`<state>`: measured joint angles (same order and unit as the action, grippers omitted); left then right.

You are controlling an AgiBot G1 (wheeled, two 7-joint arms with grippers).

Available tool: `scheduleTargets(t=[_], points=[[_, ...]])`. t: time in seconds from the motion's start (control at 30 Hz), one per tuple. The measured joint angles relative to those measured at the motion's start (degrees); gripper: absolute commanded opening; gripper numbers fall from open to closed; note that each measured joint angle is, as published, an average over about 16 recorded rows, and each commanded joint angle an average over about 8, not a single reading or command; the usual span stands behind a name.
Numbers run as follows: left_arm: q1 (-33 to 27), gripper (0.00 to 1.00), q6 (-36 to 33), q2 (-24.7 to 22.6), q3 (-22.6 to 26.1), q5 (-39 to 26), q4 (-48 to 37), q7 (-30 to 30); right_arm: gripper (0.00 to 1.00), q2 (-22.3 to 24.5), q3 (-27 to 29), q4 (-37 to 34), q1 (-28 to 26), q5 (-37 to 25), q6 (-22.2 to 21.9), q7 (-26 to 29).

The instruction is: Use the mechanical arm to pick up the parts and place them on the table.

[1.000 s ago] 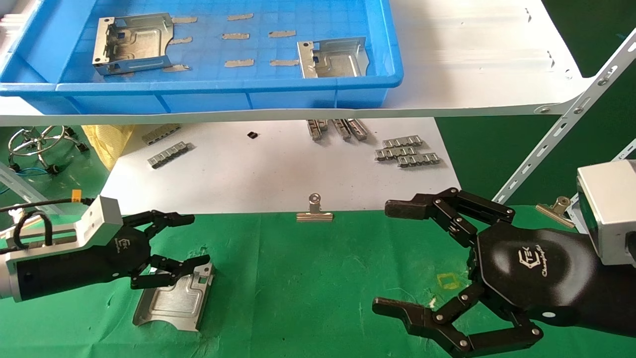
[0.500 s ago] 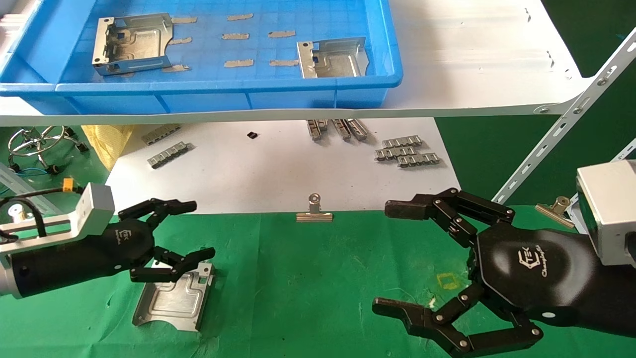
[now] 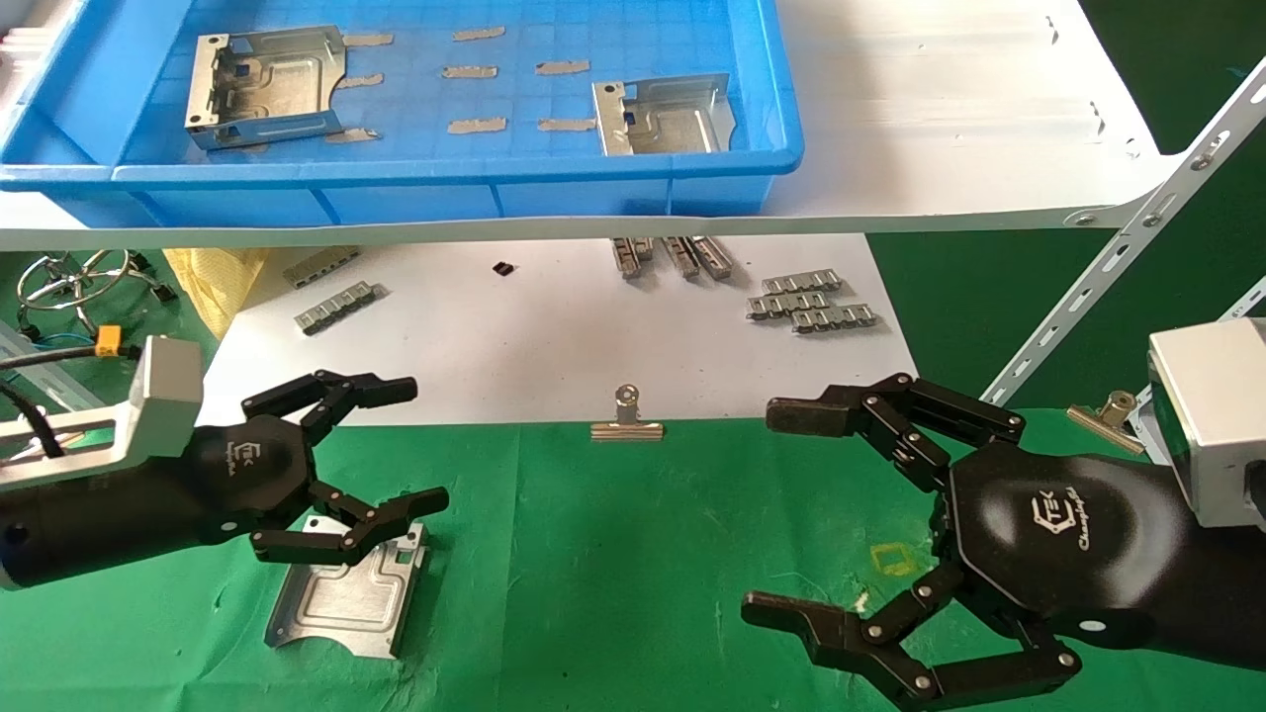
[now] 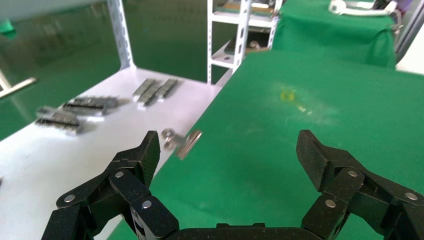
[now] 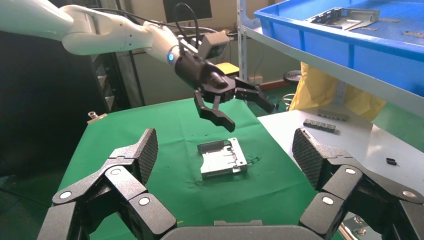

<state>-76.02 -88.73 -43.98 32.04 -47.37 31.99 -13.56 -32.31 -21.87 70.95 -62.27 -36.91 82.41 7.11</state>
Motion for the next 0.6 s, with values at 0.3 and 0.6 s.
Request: scheduleTargets(t=[0.3,0.6], points=[[3.9,1.00,0.8,2.4,-4.4,1.5,11.3,6.6,1.00,0.0,0.0,0.0,0.0,0.0,0.0,0.0],[7.9,1.00,1.7,4.9,-8.7,3.0,22.6,13.2,1.00,0.0,0.0,0.0,0.0,0.0,0.0,0.0]])
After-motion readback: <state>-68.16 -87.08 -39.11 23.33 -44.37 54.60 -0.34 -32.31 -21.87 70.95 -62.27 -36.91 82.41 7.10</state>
